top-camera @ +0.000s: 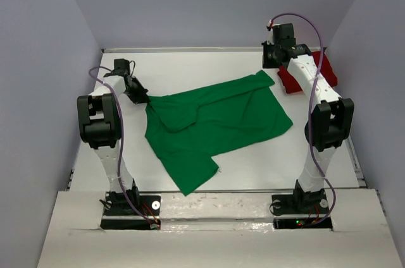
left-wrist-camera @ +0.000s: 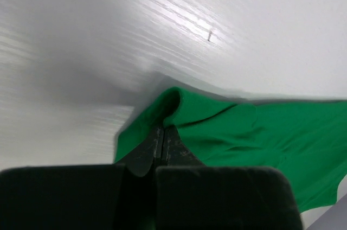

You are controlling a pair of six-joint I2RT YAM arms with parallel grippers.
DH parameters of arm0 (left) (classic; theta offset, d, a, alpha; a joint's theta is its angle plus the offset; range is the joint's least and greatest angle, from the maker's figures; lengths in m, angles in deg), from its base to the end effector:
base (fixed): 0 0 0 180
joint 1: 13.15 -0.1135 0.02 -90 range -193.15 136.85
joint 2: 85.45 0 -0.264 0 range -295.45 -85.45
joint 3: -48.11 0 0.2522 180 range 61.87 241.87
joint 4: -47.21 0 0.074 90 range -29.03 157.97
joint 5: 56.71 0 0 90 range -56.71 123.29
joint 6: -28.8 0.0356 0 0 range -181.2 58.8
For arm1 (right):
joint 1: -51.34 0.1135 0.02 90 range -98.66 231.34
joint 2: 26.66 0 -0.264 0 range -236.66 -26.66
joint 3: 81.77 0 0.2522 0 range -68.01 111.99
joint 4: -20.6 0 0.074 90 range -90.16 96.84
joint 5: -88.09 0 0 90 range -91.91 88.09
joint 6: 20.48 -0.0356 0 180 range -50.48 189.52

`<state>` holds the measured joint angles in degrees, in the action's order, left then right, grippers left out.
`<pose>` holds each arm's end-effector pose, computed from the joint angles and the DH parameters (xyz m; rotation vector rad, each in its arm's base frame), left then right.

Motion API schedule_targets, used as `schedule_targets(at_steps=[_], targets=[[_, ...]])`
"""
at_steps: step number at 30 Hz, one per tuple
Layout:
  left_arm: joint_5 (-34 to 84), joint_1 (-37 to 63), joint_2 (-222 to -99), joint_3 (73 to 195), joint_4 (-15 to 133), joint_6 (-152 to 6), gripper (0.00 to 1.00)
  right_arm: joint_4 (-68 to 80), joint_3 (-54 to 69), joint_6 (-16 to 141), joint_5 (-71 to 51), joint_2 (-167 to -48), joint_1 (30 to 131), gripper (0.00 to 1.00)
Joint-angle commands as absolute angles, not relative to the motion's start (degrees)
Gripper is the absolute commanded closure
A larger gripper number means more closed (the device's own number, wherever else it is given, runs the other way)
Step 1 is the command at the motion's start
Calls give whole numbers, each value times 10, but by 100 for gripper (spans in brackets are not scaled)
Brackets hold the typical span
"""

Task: Fold and stack the t-shirts
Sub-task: Fold the tshirt

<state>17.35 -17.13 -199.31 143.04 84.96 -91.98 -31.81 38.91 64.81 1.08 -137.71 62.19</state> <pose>0.4245 0.0197 0.1827 -0.6699 2.5035 -0.5322 0.4363 0.0817 0.3277 -0.0977 2.3154 0.0772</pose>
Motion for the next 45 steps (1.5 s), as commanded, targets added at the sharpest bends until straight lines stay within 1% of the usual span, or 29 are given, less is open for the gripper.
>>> schedule_targets(at_steps=[1,6,11,14,17,22,23,25,34,45], targets=[[176,-202,-1980,1476,872,-927,100,-307,392,654,11,-1364,619,100],[179,-215,-2014,1541,907,-921,100,-310,396,652,11,-1370,619,100],[189,-214,-2064,1635,940,-918,100,-324,402,647,8,-1383,619,100],[187,-215,-2073,1651,945,-916,100,-325,385,649,20,-1382,619,100],[189,-218,-2075,1640,938,-918,100,-324,371,641,28,-1388,619,100],[184,-225,-2077,1642,939,-917,100,-337,367,621,-14,-1422,619,100],[184,-225,-2076,1644,939,-916,100,-333,352,616,-39,-1422,619,100],[184,-228,-2075,1649,944,-915,100,-321,337,608,-52,-1415,619,100],[173,-230,-2058,1621,931,-922,100,-302,241,557,-43,-1371,636,100],[165,-230,-2052,1623,937,-928,100,-292,197,538,-25,-1395,636,100]])
